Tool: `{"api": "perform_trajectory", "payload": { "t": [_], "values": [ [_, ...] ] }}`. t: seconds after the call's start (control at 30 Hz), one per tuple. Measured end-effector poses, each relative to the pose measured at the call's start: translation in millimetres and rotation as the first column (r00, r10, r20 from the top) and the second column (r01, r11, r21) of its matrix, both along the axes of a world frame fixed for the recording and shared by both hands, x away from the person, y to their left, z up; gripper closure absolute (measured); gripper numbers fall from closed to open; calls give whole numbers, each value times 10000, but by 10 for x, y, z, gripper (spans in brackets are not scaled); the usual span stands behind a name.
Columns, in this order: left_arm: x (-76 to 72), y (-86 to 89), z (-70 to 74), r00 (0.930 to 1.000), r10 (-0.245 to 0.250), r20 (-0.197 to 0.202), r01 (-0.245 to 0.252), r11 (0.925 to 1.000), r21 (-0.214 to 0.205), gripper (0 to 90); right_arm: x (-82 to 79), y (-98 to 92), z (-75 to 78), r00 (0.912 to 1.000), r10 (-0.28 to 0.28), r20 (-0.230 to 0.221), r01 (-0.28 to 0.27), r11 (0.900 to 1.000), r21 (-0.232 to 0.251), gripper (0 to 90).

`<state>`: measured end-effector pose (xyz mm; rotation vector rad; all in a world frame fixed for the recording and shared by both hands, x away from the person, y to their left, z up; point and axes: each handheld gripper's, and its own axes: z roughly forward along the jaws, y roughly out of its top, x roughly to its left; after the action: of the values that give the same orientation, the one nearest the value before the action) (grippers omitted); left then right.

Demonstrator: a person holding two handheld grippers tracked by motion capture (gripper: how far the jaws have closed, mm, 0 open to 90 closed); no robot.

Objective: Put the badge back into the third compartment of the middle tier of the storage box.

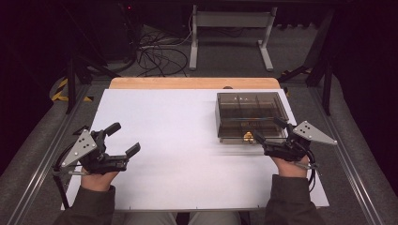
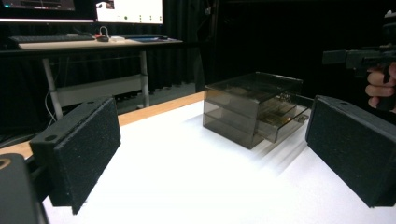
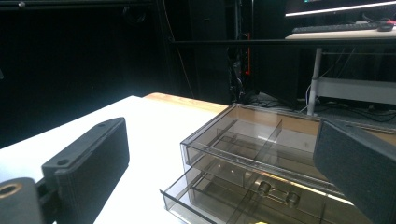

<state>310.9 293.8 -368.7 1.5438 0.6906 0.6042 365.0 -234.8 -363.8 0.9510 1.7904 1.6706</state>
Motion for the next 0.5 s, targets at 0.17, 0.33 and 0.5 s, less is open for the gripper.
{"api": "perform_trajectory", "payload": {
  "t": [0.17,0.33,0.5],
  "values": [
    [6,18,-9,9999,-97,-44,98,10000,21,42,10,-7,-11,10000,-55,-46,55,10000,53,42],
    [11,7,-12,9998,-164,-94,164,9999,16,42,15,0,-15,10000,-2,-52,2,10000,-26,41],
    [12,-8,-8,9997,-218,-142,218,9998,27,42,6,-25,-9,10000,-67,-27,67,10000,44,41]
  ]
}}
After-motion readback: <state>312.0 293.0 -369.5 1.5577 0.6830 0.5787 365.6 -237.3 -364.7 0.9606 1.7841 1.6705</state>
